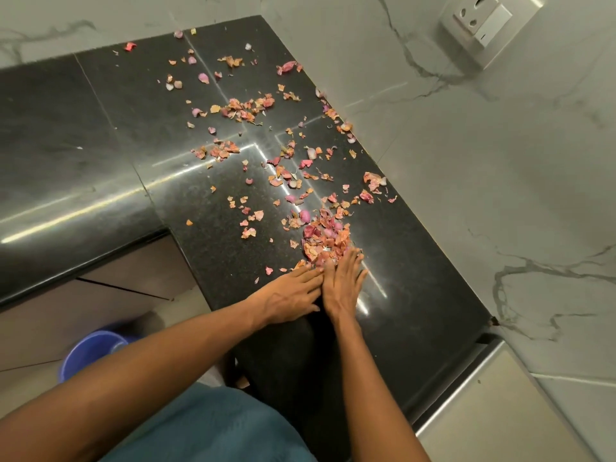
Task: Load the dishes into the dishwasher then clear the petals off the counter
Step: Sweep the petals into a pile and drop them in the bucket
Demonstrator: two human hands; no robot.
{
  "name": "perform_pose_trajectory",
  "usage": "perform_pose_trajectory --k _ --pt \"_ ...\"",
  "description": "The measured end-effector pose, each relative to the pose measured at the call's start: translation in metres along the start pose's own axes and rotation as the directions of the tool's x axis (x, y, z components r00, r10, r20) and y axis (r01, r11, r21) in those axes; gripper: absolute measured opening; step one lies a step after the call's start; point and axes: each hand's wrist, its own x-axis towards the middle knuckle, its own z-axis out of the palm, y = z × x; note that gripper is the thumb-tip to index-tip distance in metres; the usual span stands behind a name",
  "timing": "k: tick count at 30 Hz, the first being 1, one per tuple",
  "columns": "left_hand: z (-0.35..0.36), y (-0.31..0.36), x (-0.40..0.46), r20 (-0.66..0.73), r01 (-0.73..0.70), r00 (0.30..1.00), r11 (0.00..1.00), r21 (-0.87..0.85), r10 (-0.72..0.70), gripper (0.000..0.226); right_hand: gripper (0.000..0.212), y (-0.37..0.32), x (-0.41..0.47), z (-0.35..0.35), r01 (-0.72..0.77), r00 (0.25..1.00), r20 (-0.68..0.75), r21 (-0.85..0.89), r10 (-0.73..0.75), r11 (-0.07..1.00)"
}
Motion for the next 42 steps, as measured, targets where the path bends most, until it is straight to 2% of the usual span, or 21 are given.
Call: perform_pose_trajectory --k 2,5,7,9,12,15,19,22,25,27,30,32,35,36,39,42 --pt "0.004 -0.006 -0.019 -0.059 0.036 0.998 0.999 0.008 -0.036 0.056 0.075 -0.016 0.001 0.002 0.008 0.999 0.032 0.166 -0.013 0.986" --pt "0.014 -0.003 -0.046 -0.029 0.057 0.998 0.993 -0.104 -0.061 0.061 0.065 -0.031 -0.009 -0.006 0.001 0.998 0.057 0.414 -0.027 0.910" --pt "0.023 0.008 -0.056 0.015 -0.007 1.000 0.989 -0.150 0.009 0.064 0.062 -0.032 -0.018 -0.012 0.022 1.000 -0.011 0.476 -0.019 0.879" --pt "0.033 0.021 -0.064 0.084 -0.111 0.988 0.974 -0.196 0.129 0.066 0.063 -0.021 -0.028 -0.014 -0.025 0.994 -0.080 0.505 0.075 0.862" --pt "0.046 0.024 -0.070 0.133 -0.186 0.967 0.959 -0.213 0.217 0.070 0.061 0.007 -0.048 -0.015 -0.091 0.981 -0.106 0.491 0.163 0.866" --pt "0.049 0.007 -0.065 0.123 -0.272 0.945 0.938 -0.216 0.302 0.068 0.061 0.017 -0.060 -0.017 -0.062 0.994 -0.062 0.359 0.090 0.931" --pt "0.046 -0.027 -0.045 0.135 -0.443 0.875 0.882 -0.163 0.464 0.067 0.069 0.011 -0.056 -0.011 -0.051 0.998 -0.010 0.248 0.055 0.967" --pt "0.035 -0.056 -0.020 0.138 -0.453 0.876 0.887 -0.093 0.462 0.071 0.072 0.008 -0.054 -0.005 -0.077 0.996 -0.020 0.248 0.084 0.966" --pt "0.022 -0.084 0.004 0.148 -0.413 0.901 0.911 0.009 0.407 0.070 0.069 -0.004 -0.056 -0.006 -0.153 0.985 -0.024 0.317 0.169 0.936" --pt "0.012 -0.105 0.016 0.113 -0.395 0.915 0.917 0.047 0.388 0.068 0.062 -0.016 -0.061 -0.003 -0.142 0.980 -0.088 0.303 0.176 0.942" --pt "-0.002 -0.133 0.021 0.074 -0.430 0.903 0.898 0.093 0.424 0.065 0.050 -0.041 -0.074 0.016 0.006 0.968 -0.249 0.142 0.030 0.990" --pt "-0.006 -0.151 0.016 0.070 -0.436 0.900 0.891 0.130 0.430 0.062 0.049 -0.067 -0.086 0.039 0.137 0.967 -0.219 0.020 -0.130 0.990" --pt "-0.004 -0.177 -0.006 0.052 -0.367 0.930 0.923 0.112 0.363 0.062 0.056 -0.096 -0.100 0.071 0.258 0.962 -0.087 -0.016 -0.258 0.966" --pt "-0.002 -0.185 -0.018 0.044 -0.327 0.945 0.941 0.086 0.324 0.061 0.057 -0.100 -0.101 0.078 0.337 0.940 -0.050 -0.038 -0.339 0.941" --pt "0.005 -0.203 -0.059 0.001 -0.213 0.977 0.977 0.007 0.213 0.059 0.057 -0.098 -0.099 0.095 0.609 0.792 0.166 -0.152 -0.587 0.779" --pt "0.013 -0.215 -0.095 -0.044 -0.109 0.993 0.993 -0.041 0.107 0.058 0.060 -0.092 -0.097 0.100 0.738 0.661 0.431 -0.223 -0.615 0.637"
